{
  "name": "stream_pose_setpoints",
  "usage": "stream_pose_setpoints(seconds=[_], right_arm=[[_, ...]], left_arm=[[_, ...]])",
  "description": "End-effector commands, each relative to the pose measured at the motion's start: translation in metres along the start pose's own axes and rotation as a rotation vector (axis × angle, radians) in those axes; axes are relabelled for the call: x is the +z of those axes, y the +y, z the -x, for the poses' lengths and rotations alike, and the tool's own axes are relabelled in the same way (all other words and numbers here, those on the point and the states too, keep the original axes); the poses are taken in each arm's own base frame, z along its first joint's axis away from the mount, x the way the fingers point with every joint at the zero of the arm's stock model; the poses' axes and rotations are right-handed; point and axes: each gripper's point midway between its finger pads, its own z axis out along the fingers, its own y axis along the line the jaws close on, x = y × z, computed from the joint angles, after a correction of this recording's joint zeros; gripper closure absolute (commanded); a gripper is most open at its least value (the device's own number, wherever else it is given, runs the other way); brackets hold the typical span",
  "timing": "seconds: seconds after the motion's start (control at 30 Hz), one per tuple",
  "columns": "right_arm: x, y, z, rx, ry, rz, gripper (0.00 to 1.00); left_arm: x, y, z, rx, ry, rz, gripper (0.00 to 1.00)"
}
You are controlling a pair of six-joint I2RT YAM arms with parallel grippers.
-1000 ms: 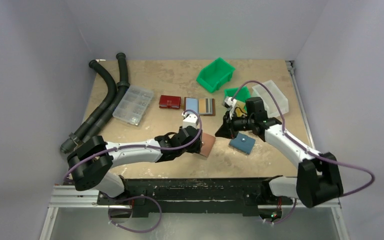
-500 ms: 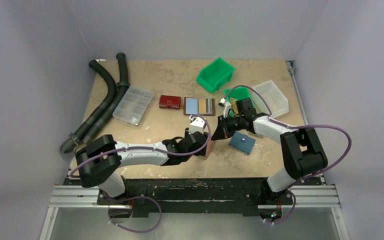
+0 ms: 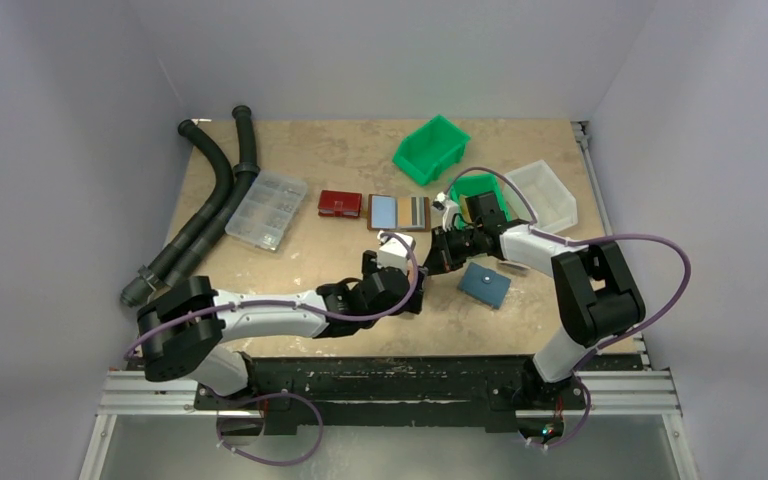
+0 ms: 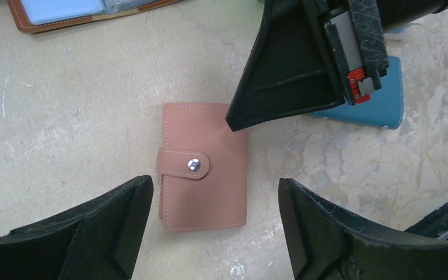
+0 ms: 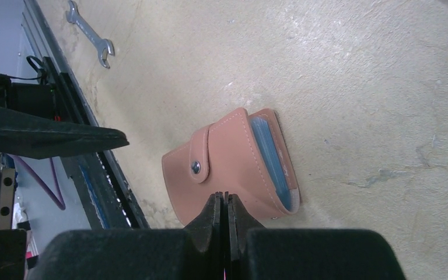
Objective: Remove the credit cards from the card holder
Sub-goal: Open the card holder at the center of the board.
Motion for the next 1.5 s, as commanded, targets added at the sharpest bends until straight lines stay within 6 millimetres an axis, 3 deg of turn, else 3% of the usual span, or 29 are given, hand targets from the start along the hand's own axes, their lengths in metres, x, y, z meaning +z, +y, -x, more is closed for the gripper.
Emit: stream_pose_setpoints(seconds=[0.0, 0.3, 0.63, 1.1, 1.47], right_arm=[[0.001, -0.002, 0.012, -0.027, -0.024, -0.022, 1.00], [0.003, -0.004, 0.009, -0.019, -0.016, -0.025, 1.00], [0.004, -0.006, 0.006, -0.005, -0.008, -0.026, 1.00], [0.006, -0.008, 0.003, 0.004, 0.003, -0.031, 1.00], [0.009, -0.014, -0.002, 0.017, 0.022, -0.053, 1.00]], left_arm=[[-0.011, -0.010, 0.020, -0.037, -0.061, -0.066, 0.18], [-0.009, -0.011, 0.027, -0.003, -0.040, 0.009, 0.26], [0.018, -0.007, 0.005, 0.075, 0.015, 0.163, 0.46], [0.040, 0.004, -0.008, 0.158, 0.030, 0.286, 0.54], [0.039, 0.015, -0.016, 0.181, 0.048, 0.331, 0.63]])
